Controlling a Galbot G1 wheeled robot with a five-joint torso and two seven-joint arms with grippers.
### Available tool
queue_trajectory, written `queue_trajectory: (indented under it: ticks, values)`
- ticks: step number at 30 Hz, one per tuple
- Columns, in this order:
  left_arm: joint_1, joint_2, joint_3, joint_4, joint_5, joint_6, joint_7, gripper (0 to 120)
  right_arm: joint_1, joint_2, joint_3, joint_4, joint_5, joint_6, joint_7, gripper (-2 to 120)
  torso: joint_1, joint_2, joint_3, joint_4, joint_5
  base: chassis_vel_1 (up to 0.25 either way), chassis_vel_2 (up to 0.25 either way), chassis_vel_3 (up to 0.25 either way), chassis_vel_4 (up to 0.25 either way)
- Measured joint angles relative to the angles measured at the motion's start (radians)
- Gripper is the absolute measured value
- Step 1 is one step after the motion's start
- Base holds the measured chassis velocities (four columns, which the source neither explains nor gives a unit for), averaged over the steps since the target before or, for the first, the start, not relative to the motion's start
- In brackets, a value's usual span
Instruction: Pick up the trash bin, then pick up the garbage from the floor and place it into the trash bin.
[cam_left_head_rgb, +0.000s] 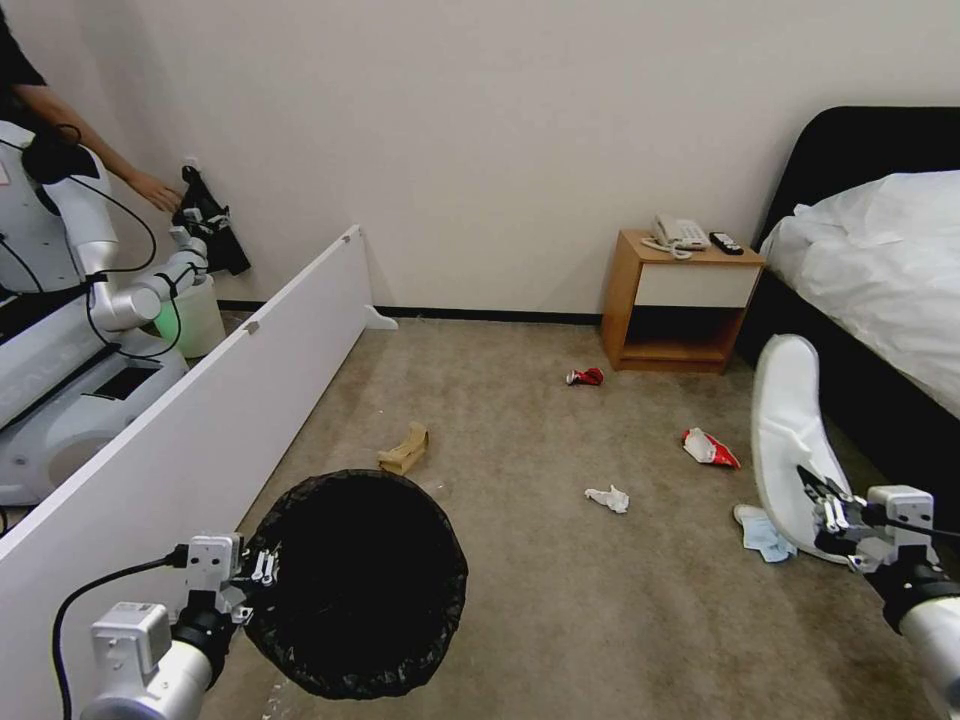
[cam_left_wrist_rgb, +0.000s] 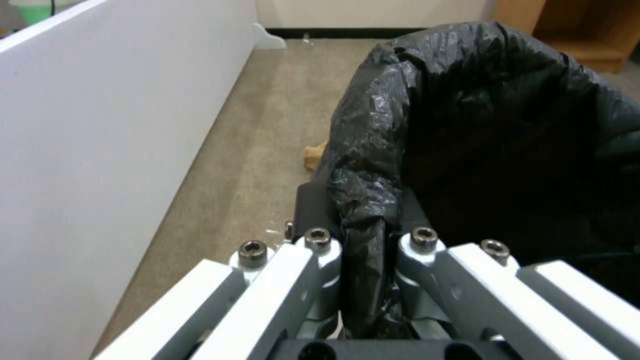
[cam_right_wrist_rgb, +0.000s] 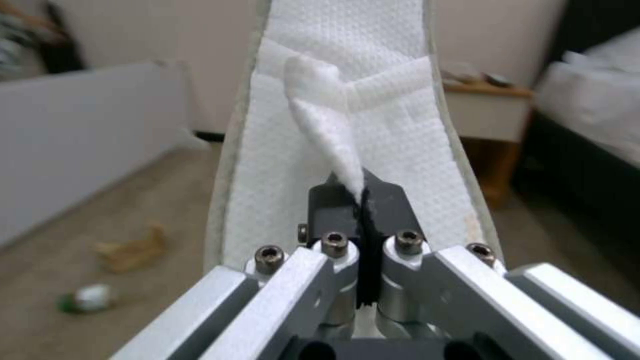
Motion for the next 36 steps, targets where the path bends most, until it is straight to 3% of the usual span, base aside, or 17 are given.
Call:
queue_trajectory:
  ticks: [12,20,30,32,36]
  values:
    - [0.001,0.028,0.025,-0.003,-0.007,-0.027,0.008,4,0.159,-0.133,-0.141,-0.008,0.125,0.092,-0.104,0,0.0,0.0,0.0,0.0002,0.0001,0.0,0.0,0.0,0.0]
    - [-0.042,0.068,0.049,0.005,-0.046,-0.043,0.011,4,0.243,-0.233,-0.248,-0.04,0.152,0.145,-0.176,0,0.0,0.0,0.0,0.0001,0.0,0.0,0.0,0.0,0.0]
    - [-0.136,0.097,0.122,0.045,-0.075,-0.049,0.011,4,0.341,-0.244,-0.406,-0.133,0.103,0.219,-0.225,0,0.0,0.0,0.0,-0.0002,0.0001,0.0,0.0,0.0,0.0]
    - [-0.172,0.1,0.158,0.058,-0.082,-0.049,0.009,4,0.423,-0.241,-0.488,-0.157,0.106,0.226,-0.227,0,0.0,0.0,0.0,0.0002,0.0001,0.0,0.0,0.0,0.0]
    - [-0.196,0.097,0.173,0.065,-0.089,-0.045,0.004,4,0.499,-0.221,-0.571,-0.176,0.103,0.227,-0.226,0,0.0,0.0,0.0,0.0001,0.0,0.0,0.0,0.0,0.0]
